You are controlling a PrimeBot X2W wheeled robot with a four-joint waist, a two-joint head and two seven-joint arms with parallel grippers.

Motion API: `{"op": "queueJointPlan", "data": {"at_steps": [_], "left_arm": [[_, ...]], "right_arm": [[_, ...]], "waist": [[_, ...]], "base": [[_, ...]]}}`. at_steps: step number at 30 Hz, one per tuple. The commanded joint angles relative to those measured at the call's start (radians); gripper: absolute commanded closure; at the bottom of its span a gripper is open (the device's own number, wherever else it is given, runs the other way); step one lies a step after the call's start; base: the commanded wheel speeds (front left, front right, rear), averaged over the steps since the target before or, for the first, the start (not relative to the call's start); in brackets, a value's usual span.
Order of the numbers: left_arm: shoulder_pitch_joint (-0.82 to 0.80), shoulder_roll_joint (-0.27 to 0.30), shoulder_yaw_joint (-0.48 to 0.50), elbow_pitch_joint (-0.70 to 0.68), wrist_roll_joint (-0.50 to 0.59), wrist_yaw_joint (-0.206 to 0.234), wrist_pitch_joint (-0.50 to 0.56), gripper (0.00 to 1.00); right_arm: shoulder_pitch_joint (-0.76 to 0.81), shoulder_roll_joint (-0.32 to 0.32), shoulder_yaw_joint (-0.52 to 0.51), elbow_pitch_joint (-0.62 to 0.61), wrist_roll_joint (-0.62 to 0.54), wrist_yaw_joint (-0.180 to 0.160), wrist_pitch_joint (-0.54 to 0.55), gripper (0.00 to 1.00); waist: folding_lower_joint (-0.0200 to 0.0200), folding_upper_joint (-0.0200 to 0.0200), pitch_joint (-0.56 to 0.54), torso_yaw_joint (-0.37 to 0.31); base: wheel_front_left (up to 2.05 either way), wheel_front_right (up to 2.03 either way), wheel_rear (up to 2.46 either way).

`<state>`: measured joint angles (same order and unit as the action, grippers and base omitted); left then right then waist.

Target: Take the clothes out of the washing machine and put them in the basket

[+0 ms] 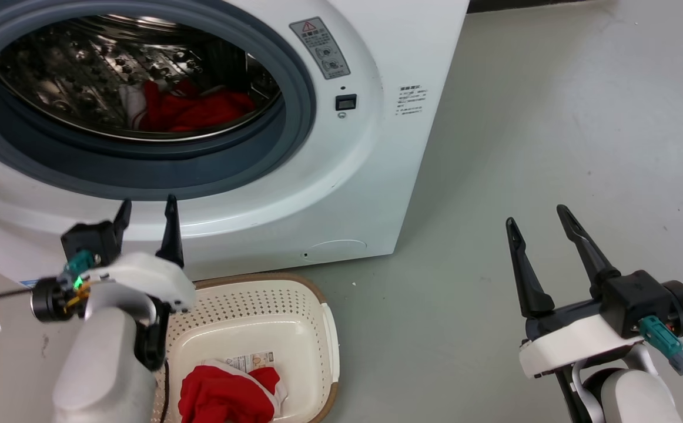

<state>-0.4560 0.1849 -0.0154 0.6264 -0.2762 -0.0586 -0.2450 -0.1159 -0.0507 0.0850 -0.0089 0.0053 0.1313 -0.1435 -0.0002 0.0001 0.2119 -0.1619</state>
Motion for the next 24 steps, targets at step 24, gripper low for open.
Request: {"op": "queueJointPlan", "data": {"at_steps": [24], "left_arm": [[-0.632,0.265,-0.126,0.385,0.106,-0.053,0.325,0.0]], "right_arm": [[-0.11,0.002,0.076,0.075,0.124,-0.001,-0.099,0.0]], "waist": [[0.0002,-0.0001,0.32,-0.258]], "base": [[0.0,0.0,0.0]]}}
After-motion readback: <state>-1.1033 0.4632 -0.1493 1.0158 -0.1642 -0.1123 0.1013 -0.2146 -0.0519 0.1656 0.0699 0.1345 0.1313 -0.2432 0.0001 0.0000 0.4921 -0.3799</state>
